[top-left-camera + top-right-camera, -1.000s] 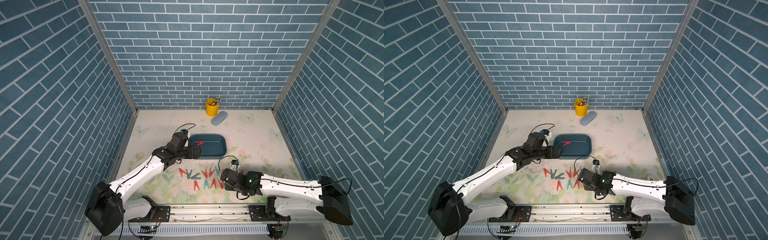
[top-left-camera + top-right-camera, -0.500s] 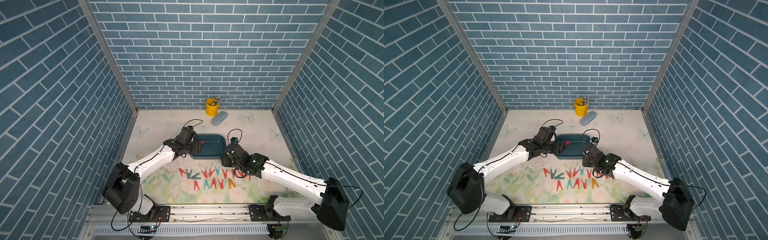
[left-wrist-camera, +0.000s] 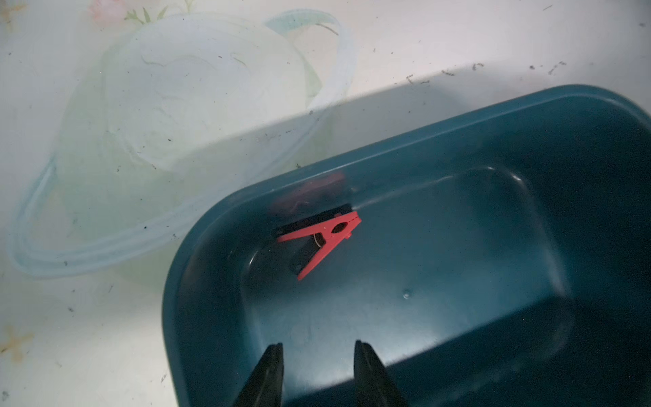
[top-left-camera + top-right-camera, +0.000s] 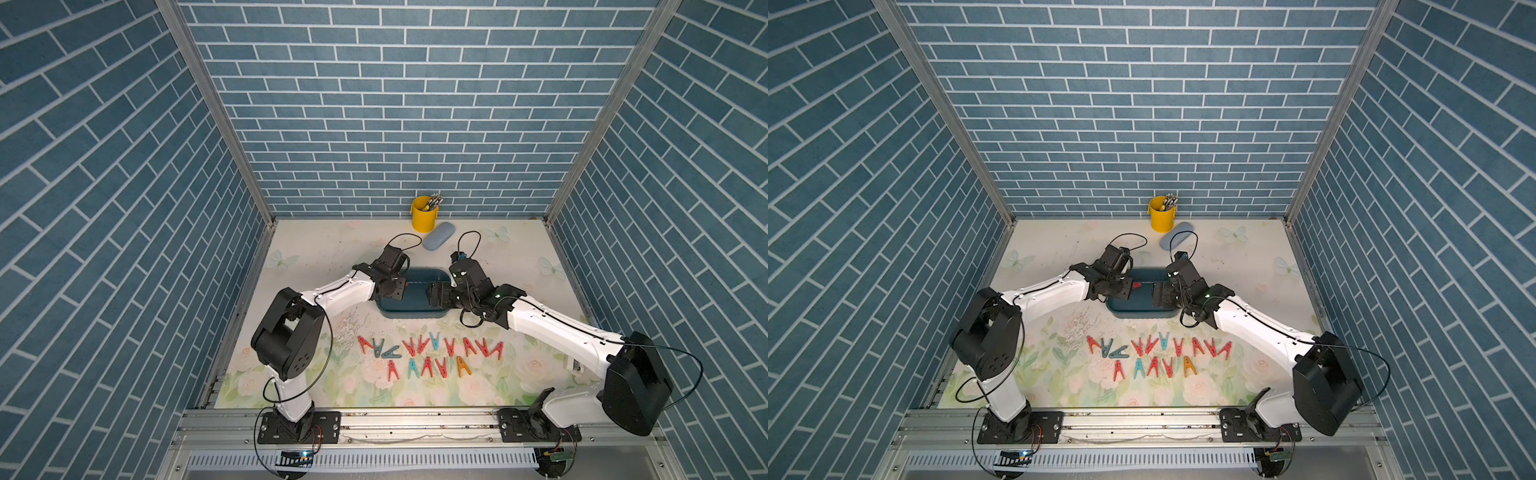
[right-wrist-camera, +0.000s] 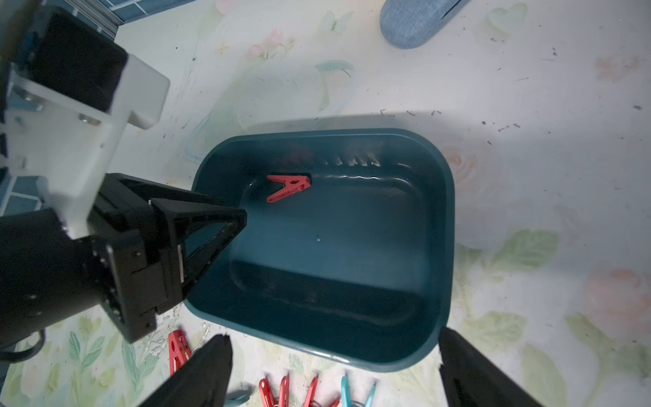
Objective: Take the clothespins out of the storage box
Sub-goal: Pick up the clothespin from the storage box.
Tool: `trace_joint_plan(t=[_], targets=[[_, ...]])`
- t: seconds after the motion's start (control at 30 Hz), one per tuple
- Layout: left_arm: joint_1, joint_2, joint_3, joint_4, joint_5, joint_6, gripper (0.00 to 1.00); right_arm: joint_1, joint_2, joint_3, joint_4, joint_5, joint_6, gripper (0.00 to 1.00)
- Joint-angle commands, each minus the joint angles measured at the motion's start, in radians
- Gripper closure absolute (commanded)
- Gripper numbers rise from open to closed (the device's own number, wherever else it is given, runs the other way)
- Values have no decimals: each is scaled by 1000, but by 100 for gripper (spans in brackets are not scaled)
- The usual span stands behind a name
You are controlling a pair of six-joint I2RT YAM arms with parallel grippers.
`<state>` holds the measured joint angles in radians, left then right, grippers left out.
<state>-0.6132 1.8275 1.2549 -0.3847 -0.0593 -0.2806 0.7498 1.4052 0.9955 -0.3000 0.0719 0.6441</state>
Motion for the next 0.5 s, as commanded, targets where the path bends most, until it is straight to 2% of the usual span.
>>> trace_joint_plan(t=[0.0,0.47], targets=[[6,54,41,-30,-45,57,65,-22,9,25,25,-39,-38,6],[6,214,146,-32,-52,97,64,-71,36,19,39,-81,-36,5]])
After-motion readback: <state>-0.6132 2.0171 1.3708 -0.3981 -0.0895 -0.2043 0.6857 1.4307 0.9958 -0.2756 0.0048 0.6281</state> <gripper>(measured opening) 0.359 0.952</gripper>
